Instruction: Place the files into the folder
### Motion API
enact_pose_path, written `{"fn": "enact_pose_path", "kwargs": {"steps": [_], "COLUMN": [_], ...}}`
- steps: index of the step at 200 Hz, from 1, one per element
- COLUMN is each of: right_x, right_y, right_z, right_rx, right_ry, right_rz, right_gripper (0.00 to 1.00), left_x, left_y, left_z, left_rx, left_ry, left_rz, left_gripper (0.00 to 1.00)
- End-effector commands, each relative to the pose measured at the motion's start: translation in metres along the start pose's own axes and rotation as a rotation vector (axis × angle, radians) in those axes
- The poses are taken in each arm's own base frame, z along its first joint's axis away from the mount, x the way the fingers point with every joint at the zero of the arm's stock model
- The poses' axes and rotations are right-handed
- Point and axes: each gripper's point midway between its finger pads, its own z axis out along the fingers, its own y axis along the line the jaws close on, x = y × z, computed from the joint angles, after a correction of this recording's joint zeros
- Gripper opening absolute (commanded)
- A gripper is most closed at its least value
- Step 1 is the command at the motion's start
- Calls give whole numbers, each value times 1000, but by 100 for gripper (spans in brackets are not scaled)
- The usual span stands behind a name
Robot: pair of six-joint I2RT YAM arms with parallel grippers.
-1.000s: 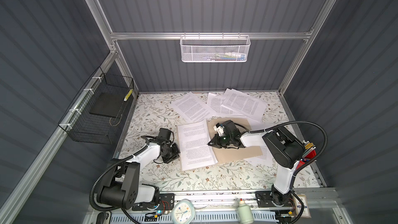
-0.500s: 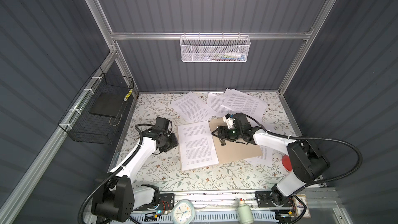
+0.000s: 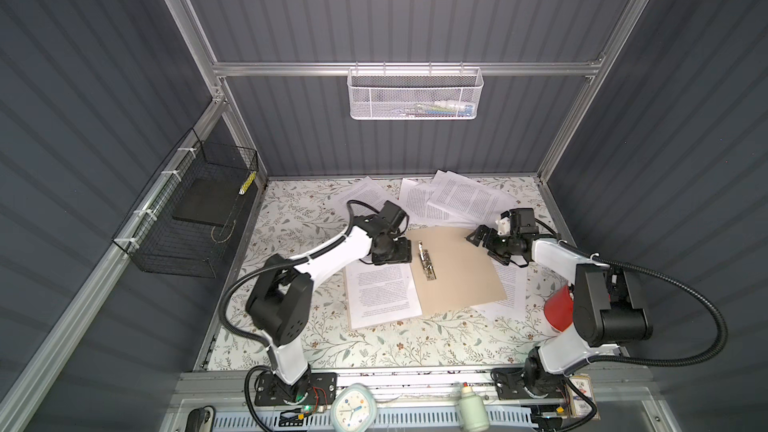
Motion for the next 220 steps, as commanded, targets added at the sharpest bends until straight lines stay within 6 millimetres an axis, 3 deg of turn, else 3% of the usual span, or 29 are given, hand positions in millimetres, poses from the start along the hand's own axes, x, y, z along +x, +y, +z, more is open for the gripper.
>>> {"fn": "enact_pose_path", "kwargs": {"steps": [1,42,88,118,159,189,220], "right_x": [2,1,-3,-3,2,3,0], "right_y": [-9,-27,-32,-32,-29,-26,-26], "right_z": [2,-1,-5,-6,-5,-10,-20], "right_rx": [16,54,59,45,1,-9,16], "right_ry": [19,-9,-29,-30,-25,-36,-61], "right_rz": [2,61,90,99,119,122,113], "right_gripper": [99,99,99,99,99,99,99], "left_x": [-16,-26,-19,-13,0,10,21], "left_y": [-18,-32,-25,-22,-11,4,19], "left_z": [11,51,81,90,97,91,83], "left_rx": [-59,-147,-231,-258,-294,-339,-363], "left_ry": [-9,21,60,67,93,100,118], "left_rz": [46,40,30,30,19,28,45], "left_gripper": [81,82,77,76,63,55,53]}}
